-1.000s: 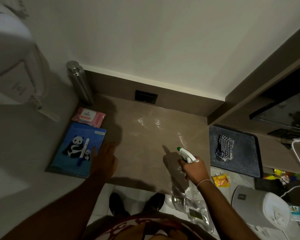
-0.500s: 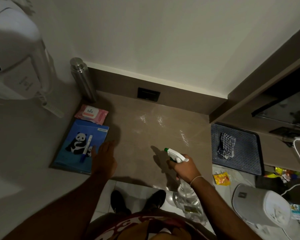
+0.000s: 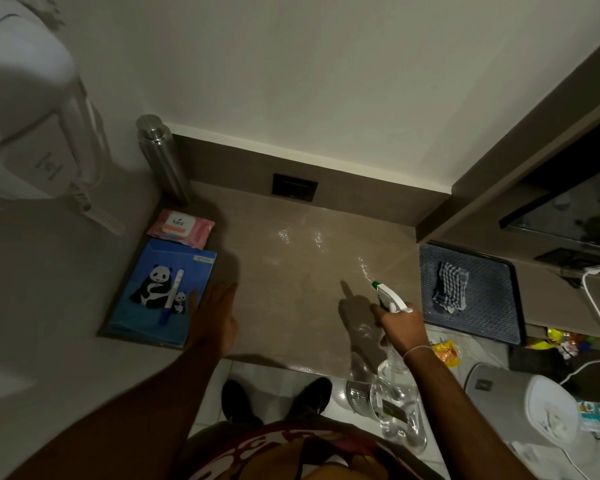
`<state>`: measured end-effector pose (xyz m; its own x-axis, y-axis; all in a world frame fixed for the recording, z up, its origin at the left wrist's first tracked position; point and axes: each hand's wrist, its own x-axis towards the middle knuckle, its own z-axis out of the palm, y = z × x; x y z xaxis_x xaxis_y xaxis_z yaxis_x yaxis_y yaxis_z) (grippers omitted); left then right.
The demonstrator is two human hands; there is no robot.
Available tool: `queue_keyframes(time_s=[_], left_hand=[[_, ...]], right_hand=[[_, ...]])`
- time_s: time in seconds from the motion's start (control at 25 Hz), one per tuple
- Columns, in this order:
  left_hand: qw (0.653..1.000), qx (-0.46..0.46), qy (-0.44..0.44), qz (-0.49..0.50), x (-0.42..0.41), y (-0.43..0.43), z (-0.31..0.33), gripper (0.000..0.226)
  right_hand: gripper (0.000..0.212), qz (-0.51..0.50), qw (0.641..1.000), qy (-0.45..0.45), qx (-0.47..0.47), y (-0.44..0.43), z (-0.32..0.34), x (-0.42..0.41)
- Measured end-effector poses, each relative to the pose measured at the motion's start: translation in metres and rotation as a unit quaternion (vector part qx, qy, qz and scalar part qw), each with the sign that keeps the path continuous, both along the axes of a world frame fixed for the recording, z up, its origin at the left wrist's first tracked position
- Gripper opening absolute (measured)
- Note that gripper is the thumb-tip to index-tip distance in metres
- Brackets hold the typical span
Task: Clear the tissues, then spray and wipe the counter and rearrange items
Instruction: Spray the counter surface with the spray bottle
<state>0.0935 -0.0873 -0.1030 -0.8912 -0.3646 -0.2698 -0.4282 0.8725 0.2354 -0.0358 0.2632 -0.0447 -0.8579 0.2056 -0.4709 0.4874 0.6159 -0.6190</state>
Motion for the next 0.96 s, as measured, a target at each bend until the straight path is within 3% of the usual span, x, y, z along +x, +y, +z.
queue_keyframes(time_s=[0.24, 0.36, 0.52, 0.72, 0.84, 0.96], left_hand=[[1.0, -0.001, -0.023, 0.007, -0.005, 0.001, 0.001, 0.065], [1.0, -0.011, -0.02, -0.003, -0.005, 0.002, 0.0, 0.058], [0.999, -0.019, -0.023, -0.015, -0.008, 0.003, -0.001, 0.057], [0.999, -0.025, -0.035, -0.027, -0.009, 0.001, -0.001, 0.056], [0.999, -0.024, -0.038, -0.013, -0.007, 0.001, 0.0, 0.055], [0.999, -0.009, -0.032, 0.025, -0.006, -0.005, 0.0, 0.047]], right_hand=[[0.029, -0.04, 0.999, -0.016, -0.026, 0.005, -0.004, -0.008], [0.023, -0.032, 0.999, -0.029, -0.018, 0.014, -0.004, -0.013], [0.024, -0.095, 0.995, 0.003, -0.004, 0.043, -0.006, -0.018], [0.01, -0.1, 0.995, 0.0, 0.001, 0.079, 0.002, -0.014], [0.023, -0.05, 0.998, -0.021, 0.027, 0.069, -0.005, 0.006], [0.014, 0.078, 0.995, -0.06, 0.022, 0.034, -0.004, 0.034]])
